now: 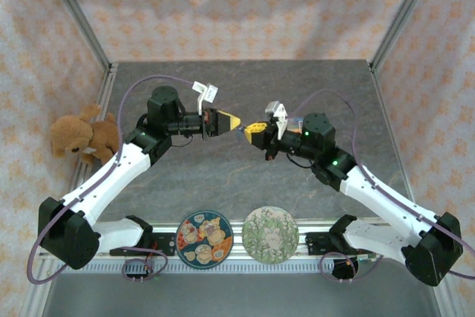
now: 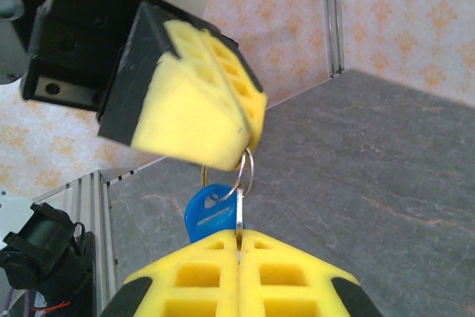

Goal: Remove the keys from the keyring

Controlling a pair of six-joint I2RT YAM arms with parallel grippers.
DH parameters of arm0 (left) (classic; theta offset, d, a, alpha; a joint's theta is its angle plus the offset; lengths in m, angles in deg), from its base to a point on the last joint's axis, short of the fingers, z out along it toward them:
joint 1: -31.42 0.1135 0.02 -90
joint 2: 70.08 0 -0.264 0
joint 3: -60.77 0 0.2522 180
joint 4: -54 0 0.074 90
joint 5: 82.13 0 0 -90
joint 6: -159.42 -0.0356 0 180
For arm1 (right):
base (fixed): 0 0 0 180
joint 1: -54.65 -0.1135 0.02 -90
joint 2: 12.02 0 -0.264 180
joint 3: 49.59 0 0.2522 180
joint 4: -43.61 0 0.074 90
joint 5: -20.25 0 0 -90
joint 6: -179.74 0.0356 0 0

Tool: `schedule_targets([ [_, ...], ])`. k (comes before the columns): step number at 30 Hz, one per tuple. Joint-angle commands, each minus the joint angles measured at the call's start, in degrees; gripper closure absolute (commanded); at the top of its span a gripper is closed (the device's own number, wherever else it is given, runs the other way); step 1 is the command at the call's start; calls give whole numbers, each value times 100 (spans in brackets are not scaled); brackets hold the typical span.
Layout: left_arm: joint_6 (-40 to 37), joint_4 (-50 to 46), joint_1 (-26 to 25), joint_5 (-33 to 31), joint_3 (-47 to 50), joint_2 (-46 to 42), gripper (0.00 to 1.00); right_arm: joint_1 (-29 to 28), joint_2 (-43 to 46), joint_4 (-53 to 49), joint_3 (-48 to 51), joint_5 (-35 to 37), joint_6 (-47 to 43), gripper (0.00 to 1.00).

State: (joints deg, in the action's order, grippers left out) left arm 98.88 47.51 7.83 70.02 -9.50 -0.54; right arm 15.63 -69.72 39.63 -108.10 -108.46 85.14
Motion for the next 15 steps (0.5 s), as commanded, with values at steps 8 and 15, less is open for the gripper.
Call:
schedule_targets([
  [8, 231, 336, 383, -530, 31, -31, 100, -176, 200, -180, 114, 354, -385, 100],
  [15, -423, -849, 598, -1532, 21, -87, 100, -65, 110, -460, 11, 739, -79, 100],
])
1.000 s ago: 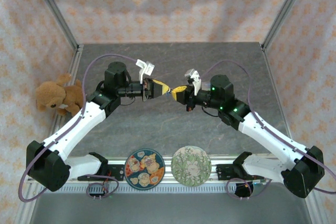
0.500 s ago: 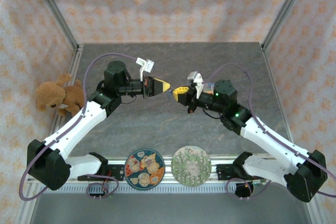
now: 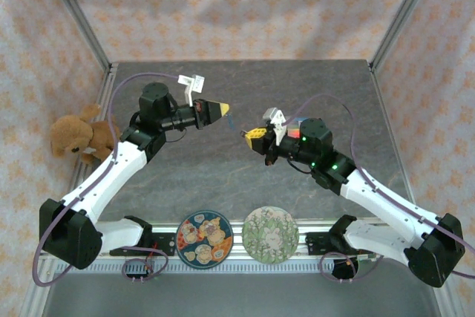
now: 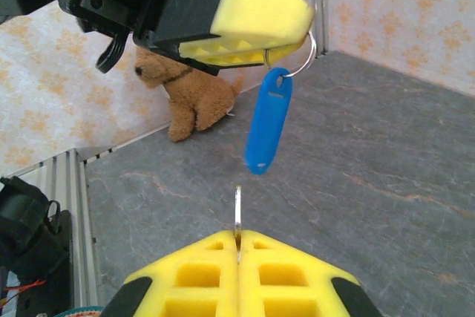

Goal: Remove the keys from the keyring

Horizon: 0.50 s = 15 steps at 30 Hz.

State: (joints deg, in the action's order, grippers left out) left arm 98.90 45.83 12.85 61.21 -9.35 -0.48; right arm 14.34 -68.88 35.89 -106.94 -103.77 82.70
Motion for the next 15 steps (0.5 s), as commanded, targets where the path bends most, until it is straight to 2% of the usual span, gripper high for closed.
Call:
schedule_targets([
  [1, -513, -867, 124, -879, 12, -72, 100, 97, -2, -114, -119, 309, 238, 100],
  [5, -594, -1306, 160, -1979, 126, 56, 100, 202, -266, -362, -233, 669, 490, 100],
  [8, -368, -1089, 160, -2740, 468, 143, 100, 299, -618, -404, -308, 993, 828, 100],
  [15, -68, -907, 169, -3822, 883, 736, 100, 436, -1514, -130, -297, 1548, 1455, 100],
])
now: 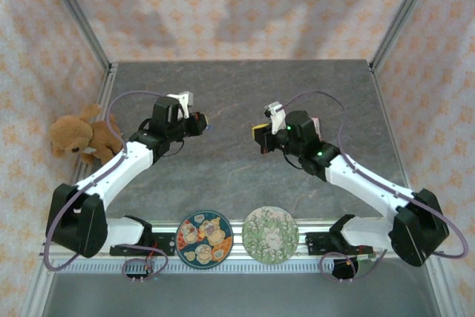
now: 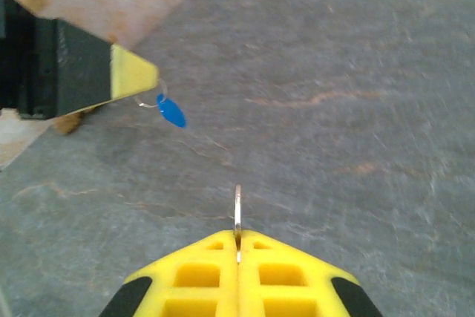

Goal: Remove the keys from the keyring

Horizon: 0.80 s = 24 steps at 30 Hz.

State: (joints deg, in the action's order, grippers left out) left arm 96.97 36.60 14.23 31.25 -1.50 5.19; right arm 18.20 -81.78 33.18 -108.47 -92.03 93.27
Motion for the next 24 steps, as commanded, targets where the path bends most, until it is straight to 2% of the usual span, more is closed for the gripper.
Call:
schedule_targets([
  [1, 102, 37, 32, -913, 129, 255, 100, 50, -322, 200, -129, 372, 444, 100],
  [7, 173, 195, 40, -1617, 283, 720, 99, 50, -747, 433, -56, 392, 694, 100],
  [11, 215, 142, 83, -2073, 294, 871, 85, 50, -888, 423, -59, 495, 711, 100],
  [13, 196, 72, 111, -2166, 268, 869, 82, 59, -949, 431, -59, 519, 719, 100],
  [16, 112, -125, 119, -2376, 214, 720, 64, 98, -1071, 404, -113, 550, 786, 100],
  [19, -1, -338, 117, -2468, 179, 444, 52, 163, -1222, 372, -186, 593, 882, 100],
  [21, -73, -455, 119, -2461, 192, 189, 37, 240, -1367, 353, -257, 536, 949, 100],
  [24, -101, -589, 119, -2420, 275, -208, 29, 309, -1631, 377, -393, 519, 1004, 100],
])
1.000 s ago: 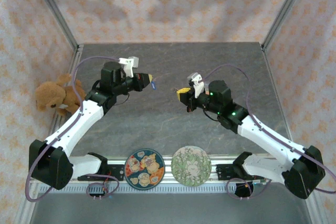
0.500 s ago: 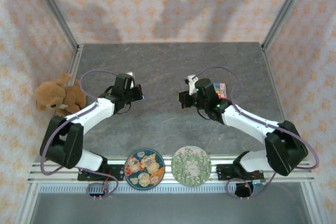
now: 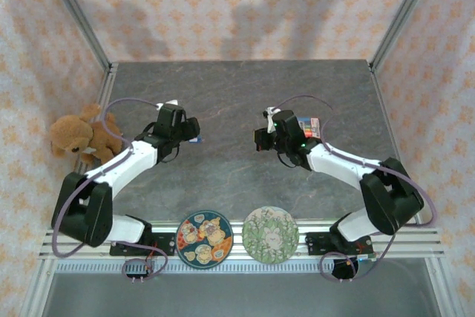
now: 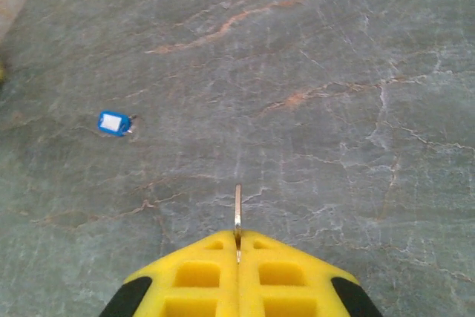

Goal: Remove the keys from the keyring

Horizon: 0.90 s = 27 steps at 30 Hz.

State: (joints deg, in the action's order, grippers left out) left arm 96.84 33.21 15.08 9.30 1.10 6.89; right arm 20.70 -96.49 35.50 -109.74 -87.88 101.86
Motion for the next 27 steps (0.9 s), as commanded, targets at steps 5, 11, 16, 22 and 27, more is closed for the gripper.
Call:
schedule_targets([
  [5, -140, -390, 34, -143, 226, -964, 16, 147, -744, 317, -542, 97, 242, 100],
  [11, -91, -483, 33, 99, 402, -1400, 1, 231, -1643, 449, -1123, -105, 398, 100],
  [16, 21, -388, 26, 250, 604, -1671, 1, 233, -2217, 657, -1401, -205, 620, 100],
  [22, 119, -413, 25, 381, 655, -1849, 1, 257, -2613, 672, -1588, -110, 679, 95],
  [27, 115, -466, 25, 403, 614, -1939, 1, 377, -2615, 563, -1548, -98, 653, 70],
])
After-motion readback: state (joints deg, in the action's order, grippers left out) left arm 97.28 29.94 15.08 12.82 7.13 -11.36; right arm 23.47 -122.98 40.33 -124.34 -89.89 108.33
